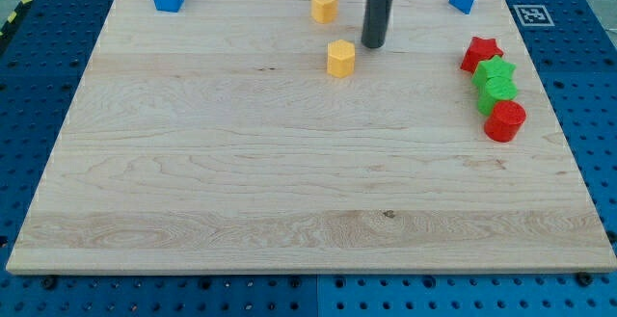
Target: Move the yellow hexagon left to the red circle
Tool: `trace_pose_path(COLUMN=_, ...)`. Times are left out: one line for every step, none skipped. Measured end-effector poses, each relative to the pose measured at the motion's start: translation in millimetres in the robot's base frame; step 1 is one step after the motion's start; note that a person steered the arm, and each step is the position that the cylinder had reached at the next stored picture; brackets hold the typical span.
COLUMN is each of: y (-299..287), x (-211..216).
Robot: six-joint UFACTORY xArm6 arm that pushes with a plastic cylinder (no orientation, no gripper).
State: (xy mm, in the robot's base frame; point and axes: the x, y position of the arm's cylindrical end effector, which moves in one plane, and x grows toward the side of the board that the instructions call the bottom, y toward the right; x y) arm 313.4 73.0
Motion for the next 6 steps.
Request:
trace_pose_path(y=-24, x=13)
trace_pose_path(y=-32, x=35)
trace_pose_path(y=-36, x=47)
trace_pose_path(y=-45, x=47)
trace_pose_path(y=-50, x=64)
trace_pose_path(y=-51, x=101)
